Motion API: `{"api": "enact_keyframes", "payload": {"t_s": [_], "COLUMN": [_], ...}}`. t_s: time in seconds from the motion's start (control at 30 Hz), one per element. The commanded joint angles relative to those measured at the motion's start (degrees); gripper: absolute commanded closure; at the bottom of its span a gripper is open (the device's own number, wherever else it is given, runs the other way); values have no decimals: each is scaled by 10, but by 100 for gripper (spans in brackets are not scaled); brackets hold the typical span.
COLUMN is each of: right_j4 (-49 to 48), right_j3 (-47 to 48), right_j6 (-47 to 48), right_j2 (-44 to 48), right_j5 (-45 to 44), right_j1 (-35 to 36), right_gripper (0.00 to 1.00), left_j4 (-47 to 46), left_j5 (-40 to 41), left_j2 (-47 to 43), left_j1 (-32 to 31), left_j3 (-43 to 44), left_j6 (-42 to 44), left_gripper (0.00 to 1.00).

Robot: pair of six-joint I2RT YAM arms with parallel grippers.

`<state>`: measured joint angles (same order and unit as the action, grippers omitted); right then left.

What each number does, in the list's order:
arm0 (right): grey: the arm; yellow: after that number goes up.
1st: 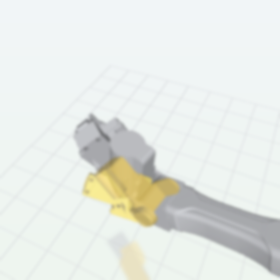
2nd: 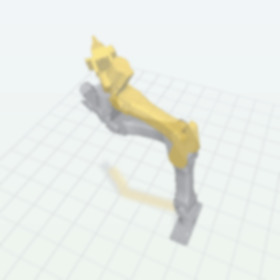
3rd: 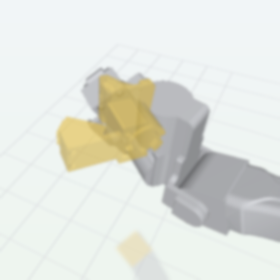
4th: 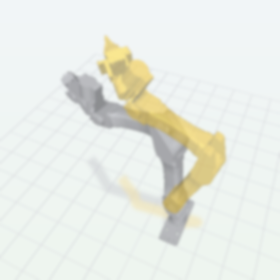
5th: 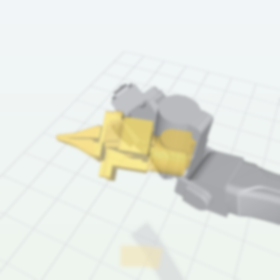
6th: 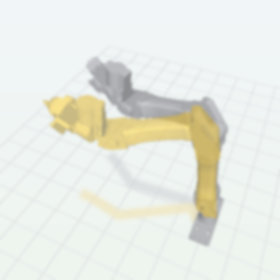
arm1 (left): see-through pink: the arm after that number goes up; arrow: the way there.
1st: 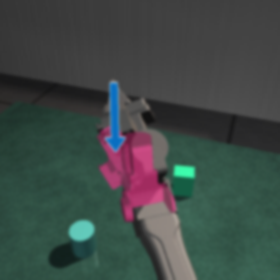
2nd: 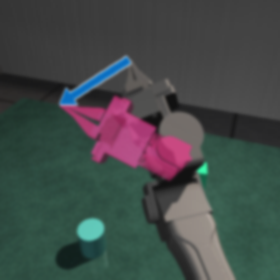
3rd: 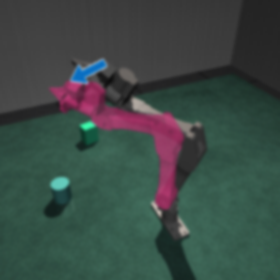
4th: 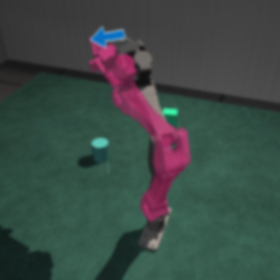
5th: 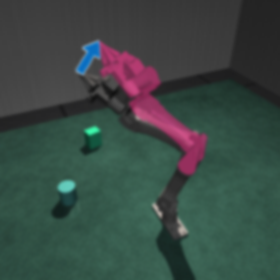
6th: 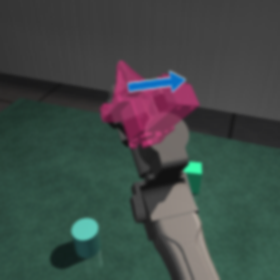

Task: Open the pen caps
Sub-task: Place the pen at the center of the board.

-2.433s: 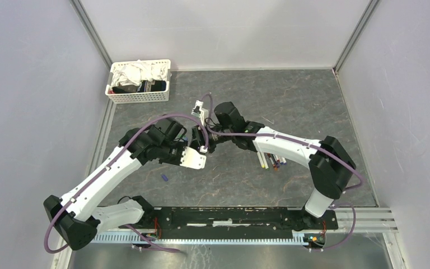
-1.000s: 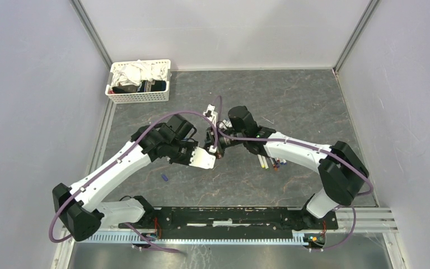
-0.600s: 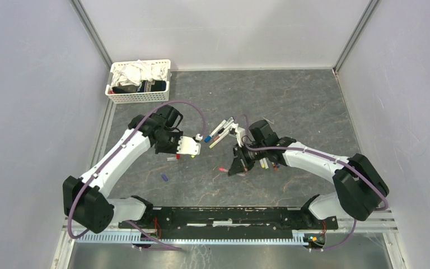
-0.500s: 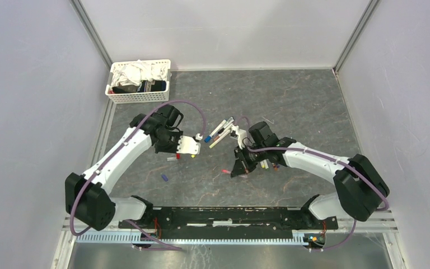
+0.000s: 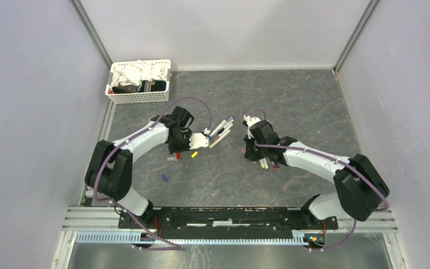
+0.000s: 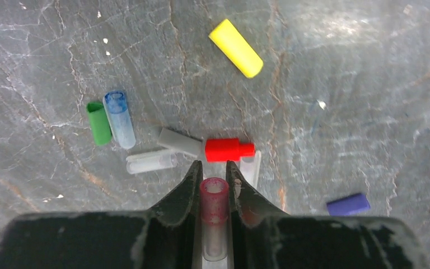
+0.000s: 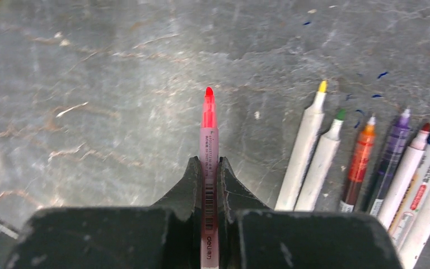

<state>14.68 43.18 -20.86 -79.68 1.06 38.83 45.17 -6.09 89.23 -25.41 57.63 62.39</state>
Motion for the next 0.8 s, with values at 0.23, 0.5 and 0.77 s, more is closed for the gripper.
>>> {"api": "enact_keyframes", "payload": {"t_s": [0.23, 0.5, 0.77], "right_j4": [-30, -21, 1], "right_j3": [-2, -12, -10], "right_j6": [-33, -38, -44], "right_j2": [-43, -60, -31], "right_j5": [-145, -142, -179], "right_j1": [2, 7, 10], "right_gripper": [99, 69, 67], "left_j4": [-92, -27, 47], "left_j5": [-17, -60, -47], "left_j2": [34, -6, -52], "left_j1": [7, 8, 9], "left_j3": [3, 57, 168], "left_j6": [-98, -128, -182], "left_gripper": [69, 49, 35]}}
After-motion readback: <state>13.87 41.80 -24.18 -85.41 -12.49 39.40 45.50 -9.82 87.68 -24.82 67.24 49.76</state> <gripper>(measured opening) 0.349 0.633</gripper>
